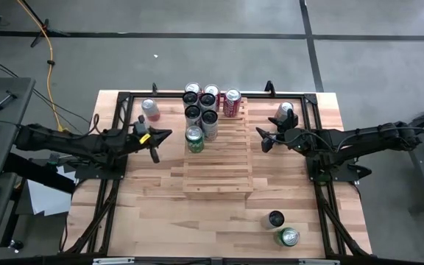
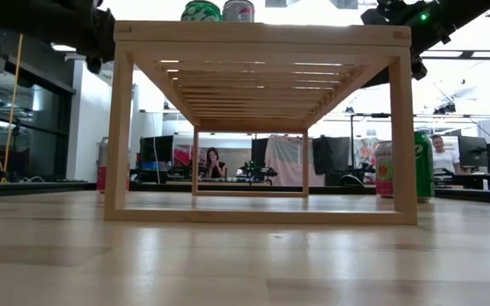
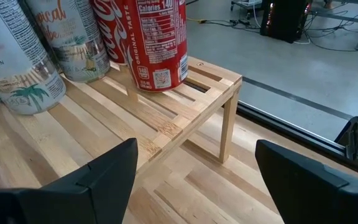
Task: Place canned beverage on shelf
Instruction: Align the bottom green sprite soda can with the other green sprite soda can on the shelf
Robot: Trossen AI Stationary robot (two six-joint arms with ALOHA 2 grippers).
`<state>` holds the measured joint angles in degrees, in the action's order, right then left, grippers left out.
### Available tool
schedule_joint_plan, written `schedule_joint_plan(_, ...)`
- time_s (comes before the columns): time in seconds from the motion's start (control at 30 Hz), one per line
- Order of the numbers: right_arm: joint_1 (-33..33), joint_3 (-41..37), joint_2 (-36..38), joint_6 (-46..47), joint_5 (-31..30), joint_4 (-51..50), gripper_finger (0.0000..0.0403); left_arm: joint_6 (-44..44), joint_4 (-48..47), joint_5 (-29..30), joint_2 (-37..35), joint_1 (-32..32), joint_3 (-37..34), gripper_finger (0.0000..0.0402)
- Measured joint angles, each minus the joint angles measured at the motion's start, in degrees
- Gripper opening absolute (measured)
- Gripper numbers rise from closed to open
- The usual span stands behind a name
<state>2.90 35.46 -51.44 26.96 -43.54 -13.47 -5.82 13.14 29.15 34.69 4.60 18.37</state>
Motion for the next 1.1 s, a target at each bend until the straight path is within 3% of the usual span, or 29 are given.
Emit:
schedule_joint_plan(0.47,-0.02,-0.02,0.0,-0.02,0.96,0.97,0.0311,-0.05,-0.07,-0.51,-2.29,0.0,-0.33,0.0)
schedule_joint_plan(0.53,0.03,-0.02,0.03,-2.55,7.77,5.7,0.0311,-0.03,0.54,-0.51,-2.29,0.0,-0.33,0.0)
schedule_joint_plan(0.67,2.13,2.63,0.11,-11.12,28.27,16.5,0.0311,-0.01,0.56,-0.51,-2.51,0.0,-0.33,0.0)
schedule_joint_plan(0.77,6.03,8.58,-0.03,-9.86,33.15,15.65,0.0311,-0.01,0.28,-0.51,-2.5,0.0,-0.33,0.0)
schedule_joint_plan(0.87,13.07,15.84,-3.0,-6.25,32.29,7.74,0.0311,-0.45,-0.54,-0.51,-2.5,0.0,-0.33,0.0)
schedule_joint_plan(0.93,19.5,22.1,-7.28,-3.16,28.31,-1.34,0.0311,-1.45,-1.6,-0.53,-2.5,0.0,-0.33,0.0)
schedule_joint_plan(1.03,28.84,34.71,-15.94,4.48,19.49,-21.84,0.0311,-1.57,-2.63,-0.53,-2.5,0.0,-0.33,0.0)
schedule_joint_plan(1.1,33.48,44.26,-22.43,12.71,17.32,-37.57,0.0311,-1.91,-3.07,-0.53,-2.5,0.0,-0.33,0.0)
